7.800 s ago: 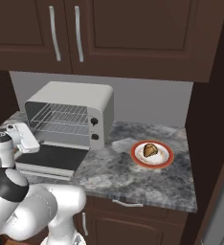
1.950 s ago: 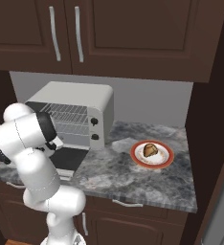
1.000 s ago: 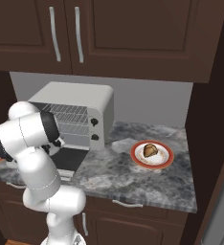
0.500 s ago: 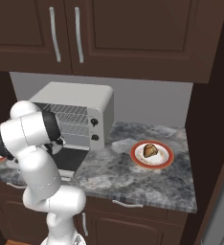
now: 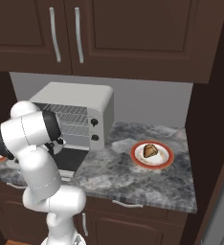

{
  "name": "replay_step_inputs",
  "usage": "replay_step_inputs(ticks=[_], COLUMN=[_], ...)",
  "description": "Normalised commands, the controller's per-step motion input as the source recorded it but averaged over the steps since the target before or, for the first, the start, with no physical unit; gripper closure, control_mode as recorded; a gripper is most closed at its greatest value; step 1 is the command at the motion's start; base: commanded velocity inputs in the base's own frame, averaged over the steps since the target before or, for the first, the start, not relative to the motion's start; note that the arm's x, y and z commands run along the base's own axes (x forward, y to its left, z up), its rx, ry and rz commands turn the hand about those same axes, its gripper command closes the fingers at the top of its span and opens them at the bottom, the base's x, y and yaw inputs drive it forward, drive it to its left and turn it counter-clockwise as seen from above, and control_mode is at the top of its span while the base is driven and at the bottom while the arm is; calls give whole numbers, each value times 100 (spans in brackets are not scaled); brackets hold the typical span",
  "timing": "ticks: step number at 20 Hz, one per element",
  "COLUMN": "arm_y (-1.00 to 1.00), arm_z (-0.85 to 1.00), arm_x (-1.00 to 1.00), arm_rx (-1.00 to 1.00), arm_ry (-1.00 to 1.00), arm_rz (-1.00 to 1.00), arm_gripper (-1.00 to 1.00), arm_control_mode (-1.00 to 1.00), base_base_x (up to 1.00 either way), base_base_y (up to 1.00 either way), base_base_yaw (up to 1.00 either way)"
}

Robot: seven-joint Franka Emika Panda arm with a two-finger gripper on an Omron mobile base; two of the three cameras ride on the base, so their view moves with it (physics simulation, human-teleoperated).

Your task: Open the toaster oven door. Place the bread on the top rack in the toaster oven and place the chicken drumstick on the bottom rack.

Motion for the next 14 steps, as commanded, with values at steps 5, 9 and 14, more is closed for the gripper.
replay_step_inputs(ticks=[5, 9, 14], arm_y=[17, 21, 20], arm_z=[1, 7, 13], arm_x=[17, 0, -3], arm_rx=[0, 0, 0], arm_ry=[-12, -12, -10], arm_rz=[-3, -7, -6], arm_gripper=[100, 100, 100], arm_control_mode=[-100, -100, -100], base_base_x=[0, 0, 0], base_base_y=[0, 0, 0], base_base_yaw=[0, 0, 0])
